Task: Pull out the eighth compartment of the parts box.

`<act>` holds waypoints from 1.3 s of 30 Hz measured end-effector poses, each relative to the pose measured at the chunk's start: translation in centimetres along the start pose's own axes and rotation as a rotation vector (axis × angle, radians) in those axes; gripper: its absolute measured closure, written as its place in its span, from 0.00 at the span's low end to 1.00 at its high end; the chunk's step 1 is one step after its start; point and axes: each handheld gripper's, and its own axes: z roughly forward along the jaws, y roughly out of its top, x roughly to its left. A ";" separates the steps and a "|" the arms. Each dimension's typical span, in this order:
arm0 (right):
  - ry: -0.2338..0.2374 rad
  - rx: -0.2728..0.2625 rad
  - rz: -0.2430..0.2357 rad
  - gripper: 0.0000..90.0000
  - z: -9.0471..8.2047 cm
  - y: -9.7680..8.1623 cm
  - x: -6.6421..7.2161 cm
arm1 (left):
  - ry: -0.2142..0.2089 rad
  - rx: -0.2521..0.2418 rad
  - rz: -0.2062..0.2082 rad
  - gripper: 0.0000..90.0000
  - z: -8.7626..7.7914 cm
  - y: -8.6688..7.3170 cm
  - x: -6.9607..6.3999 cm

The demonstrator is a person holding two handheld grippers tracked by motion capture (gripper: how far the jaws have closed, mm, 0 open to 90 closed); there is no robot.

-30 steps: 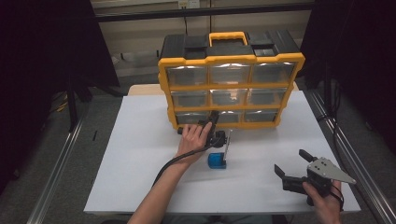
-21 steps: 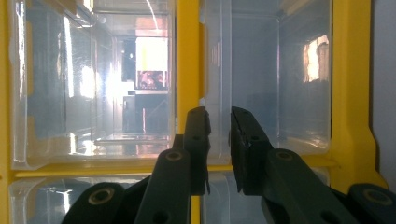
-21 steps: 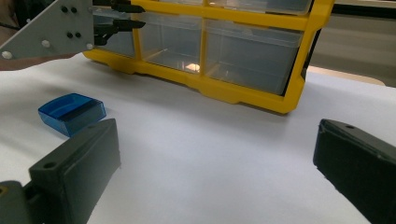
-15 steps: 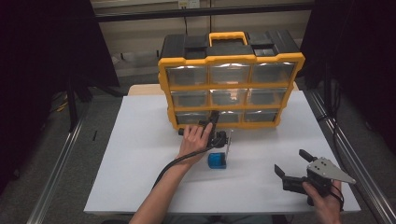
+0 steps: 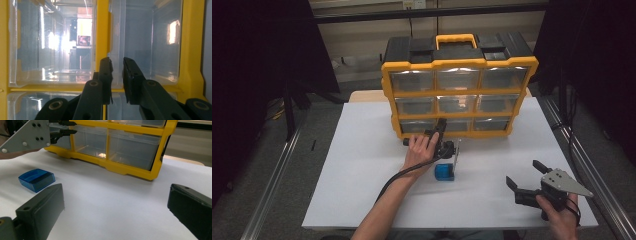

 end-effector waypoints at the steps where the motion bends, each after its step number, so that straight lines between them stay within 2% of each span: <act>1: 0.000 0.000 0.001 0.01 0.0 0.0 0.0 | 0.007 -0.016 -0.001 0.88 0.1 -0.1 0.0; 3: -0.001 0.000 -0.002 0.01 0.0 0.0 0.0 | 0.003 -0.003 -0.008 0.88 0.0 0.0 -0.1; 4: 0.001 -0.002 -0.001 0.01 0.0 0.0 0.0 | 0.005 -0.024 -0.027 0.88 0.1 -0.1 -0.3; 5: 0.001 -0.002 -0.001 0.01 0.0 0.0 0.0 | -0.006 -0.003 -0.013 0.88 0.0 -0.1 0.0; 7: 0.000 0.000 0.002 0.01 0.0 0.0 0.0 | 0.027 -0.055 -0.012 0.88 0.2 -0.2 -0.1; 9: 0.000 0.000 0.001 0.01 -0.1 0.0 0.0 | 0.025 -0.049 -0.026 0.88 0.0 -0.2 -0.1; 10: -0.003 0.000 0.002 0.01 -0.1 0.0 0.0 | 0.010 -0.051 -0.033 0.88 0.0 -0.3 -0.1; 11: -0.003 0.000 0.001 0.01 -0.1 0.0 0.0 | 0.008 -0.032 0.005 0.88 -0.2 -0.1 0.2; 12: -0.003 -0.002 0.003 0.01 -0.1 0.0 0.0 | 0.010 -0.046 -0.014 0.88 -0.1 -0.2 0.0; 14: -0.002 -0.002 0.003 0.01 -0.1 0.0 0.0 | 0.003 -0.027 -0.004 0.88 -0.4 -0.1 0.1; 15: -0.001 -0.001 0.002 0.01 -0.1 0.0 0.0 | 0.005 -0.061 -0.038 0.88 -0.2 -0.3 -0.2; 17: 0.000 -0.001 0.002 0.01 -0.1 0.0 0.0 | 0.015 -0.059 -0.017 0.88 -0.3 -0.2 0.0; 18: -0.001 -0.002 0.002 0.01 -0.1 0.0 0.0 | -0.006 -0.028 -0.010 0.88 -0.6 -0.2 0.1; 19: -0.001 -0.002 0.002 0.01 -0.1 0.0 0.0 | -0.006 -0.040 -0.028 0.88 -0.6 -0.2 0.0; 20: 0.000 -0.002 0.002 0.01 -0.1 0.0 0.0 | -0.010 -0.029 0.004 0.88 -0.7 -0.1 0.3; 21: 0.000 -0.002 0.002 0.01 -0.1 0.0 0.0 | -0.001 -0.051 -0.011 0.88 -0.5 -0.2 0.1; 22: -0.003 -0.003 0.004 0.01 -0.1 0.0 0.0 | -0.011 -0.037 -0.022 0.88 -0.7 -0.2 0.1; 25: -0.001 -0.005 0.010 0.01 -0.1 0.0 -0.1 | 0.008 -0.085 -0.050 0.88 -0.6 -0.3 -0.1; 26: -0.001 -0.004 0.009 0.01 -0.1 0.0 -0.1 | -0.009 -0.063 -0.049 0.88 -0.8 -0.2 -0.1; 27: -0.004 -0.004 0.009 0.01 -0.1 0.0 -0.1 | 0.002 -0.068 -0.018 0.88 -0.9 -0.2 0.1; 28: -0.002 -0.004 0.005 0.01 -0.1 0.0 -0.1 | -0.003 -0.061 -0.034 0.88 -1.0 -0.1 -0.1; 29: -0.002 -0.007 0.007 0.01 -0.1 0.0 0.0 | -0.005 -0.077 -0.057 0.88 -0.9 -0.2 -0.3; 30: 0.005 -0.007 0.008 0.01 -0.1 0.0 0.0 | 0.017 -0.087 -0.023 0.88 -0.9 -0.3 -0.2; 31: 0.006 -0.008 0.007 0.01 -0.1 0.0 0.0 | 0.016 -0.086 -0.015 0.88 -1.0 -0.2 -0.1; 32: 0.006 -0.009 0.008 0.01 -0.1 0.0 0.0 | -0.003 -0.055 -0.018 0.88 -1.3 -0.2 -0.1; 34: 0.005 -0.010 0.008 0.01 -0.1 0.0 0.0 | 0.001 -0.079 -0.034 0.88 -1.3 -0.2 -0.2; 35: 0.005 -0.009 0.009 0.01 -0.1 0.0 0.0 | 0.018 -0.109 -0.036 0.88 -1.2 -0.3 -0.3; 36: 0.006 -0.010 0.008 0.01 -0.1 0.0 0.0 | 0.019 -0.105 -0.024 0.88 -1.3 -0.3 -0.2; 37: 0.006 -0.009 0.005 0.01 -0.1 0.0 0.0 | -0.002 -0.078 -0.027 0.88 -1.5 -0.2 0.0; 38: 0.006 -0.009 0.004 0.01 0.0 0.0 0.0 | 0.001 -0.112 -0.071 0.88 -1.3 -0.3 -0.4; 39: 0.010 -0.008 0.004 0.01 0.0 0.0 0.1 | 0.001 -0.087 -0.048 0.88 -1.6 -0.1 -0.2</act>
